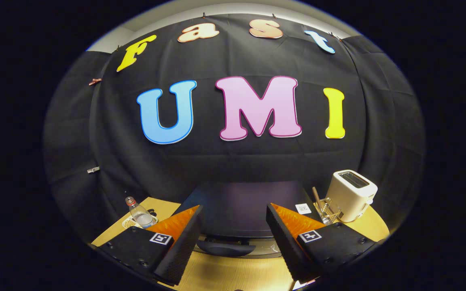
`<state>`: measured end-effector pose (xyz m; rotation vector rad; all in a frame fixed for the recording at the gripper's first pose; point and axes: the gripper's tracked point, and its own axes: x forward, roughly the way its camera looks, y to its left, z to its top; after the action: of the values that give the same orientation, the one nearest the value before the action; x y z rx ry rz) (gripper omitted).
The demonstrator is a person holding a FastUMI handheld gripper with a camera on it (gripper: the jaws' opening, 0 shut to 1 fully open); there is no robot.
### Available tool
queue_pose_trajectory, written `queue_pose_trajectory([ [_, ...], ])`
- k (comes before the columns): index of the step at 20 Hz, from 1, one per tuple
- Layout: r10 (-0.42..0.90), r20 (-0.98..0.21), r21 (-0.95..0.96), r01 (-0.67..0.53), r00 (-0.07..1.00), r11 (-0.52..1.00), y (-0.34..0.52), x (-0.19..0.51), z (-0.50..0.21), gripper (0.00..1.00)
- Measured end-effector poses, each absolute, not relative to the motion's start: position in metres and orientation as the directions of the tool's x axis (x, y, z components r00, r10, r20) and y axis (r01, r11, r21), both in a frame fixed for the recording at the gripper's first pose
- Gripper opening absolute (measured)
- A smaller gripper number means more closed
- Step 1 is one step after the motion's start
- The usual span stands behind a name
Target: Open the toaster oven, put the food inside, and close the toaster oven door.
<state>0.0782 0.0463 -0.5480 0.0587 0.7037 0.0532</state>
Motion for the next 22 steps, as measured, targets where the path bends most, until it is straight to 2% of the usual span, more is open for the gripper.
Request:
queue_pose_trajectory([
  [3,0.062,-0.679,0.096,0.005,0.731,0.995,0.053,0.068,-0.573,0.99],
  [7,0.021,-0.716,0.027,-0.003,0.698,1.0,0.05,0.062,-0.612,1.0],
  [10,-0.012,-0.762,0.015,0.037,0.647,0.999,0.045,0.049,-0.635,1.0],
  [13,-0.032,-0.749,-0.002,0.046,0.662,0.999,0.046,0.046,-0.636,0.95],
  [22,-0.036,-0.79,-0.016,0.037,0.612,0.999,0.048,0.014,-0.631,0.96],
])
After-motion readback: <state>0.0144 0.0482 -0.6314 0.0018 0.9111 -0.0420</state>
